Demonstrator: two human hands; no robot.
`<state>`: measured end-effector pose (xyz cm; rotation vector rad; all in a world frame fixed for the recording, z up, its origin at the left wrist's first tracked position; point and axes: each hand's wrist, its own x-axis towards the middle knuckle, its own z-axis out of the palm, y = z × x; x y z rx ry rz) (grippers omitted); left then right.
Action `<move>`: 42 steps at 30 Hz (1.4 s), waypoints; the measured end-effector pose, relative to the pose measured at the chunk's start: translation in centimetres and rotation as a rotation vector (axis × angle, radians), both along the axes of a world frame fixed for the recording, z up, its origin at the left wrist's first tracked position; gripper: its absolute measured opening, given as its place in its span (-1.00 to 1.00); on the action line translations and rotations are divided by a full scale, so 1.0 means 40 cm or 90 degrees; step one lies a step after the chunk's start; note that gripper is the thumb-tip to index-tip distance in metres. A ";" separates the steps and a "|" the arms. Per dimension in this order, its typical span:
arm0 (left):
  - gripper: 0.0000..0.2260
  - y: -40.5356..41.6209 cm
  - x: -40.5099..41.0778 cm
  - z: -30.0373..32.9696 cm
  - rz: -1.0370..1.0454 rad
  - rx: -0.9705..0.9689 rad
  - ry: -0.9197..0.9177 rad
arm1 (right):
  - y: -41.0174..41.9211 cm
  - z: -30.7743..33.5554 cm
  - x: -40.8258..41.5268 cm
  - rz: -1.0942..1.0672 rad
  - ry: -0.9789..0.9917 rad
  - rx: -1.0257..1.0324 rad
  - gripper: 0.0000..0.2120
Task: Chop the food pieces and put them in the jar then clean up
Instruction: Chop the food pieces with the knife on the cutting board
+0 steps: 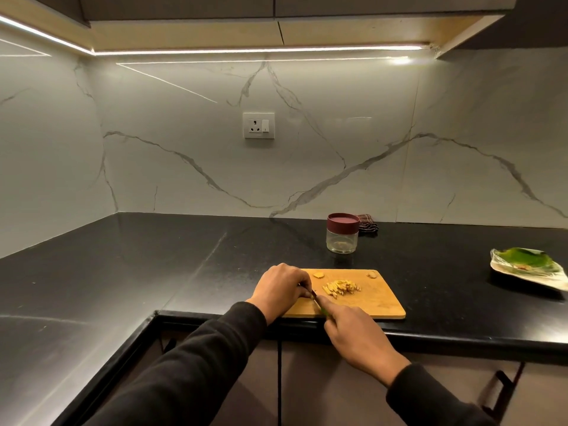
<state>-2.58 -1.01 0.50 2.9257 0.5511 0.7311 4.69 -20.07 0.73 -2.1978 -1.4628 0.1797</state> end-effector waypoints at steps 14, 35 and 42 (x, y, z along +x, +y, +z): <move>-0.93 -0.007 -0.009 0.003 -0.012 0.022 -0.003 | -0.101 -0.002 -0.021 -0.078 -0.275 -0.126 -0.36; -0.88 -0.001 -0.014 -0.012 -0.037 -0.022 -0.027 | -0.083 -0.023 -0.005 -0.080 -0.133 -0.039 -0.45; -0.91 -0.008 -0.024 -0.028 -0.042 0.025 -0.083 | -0.065 -0.025 -0.004 -0.053 -0.028 0.007 -0.48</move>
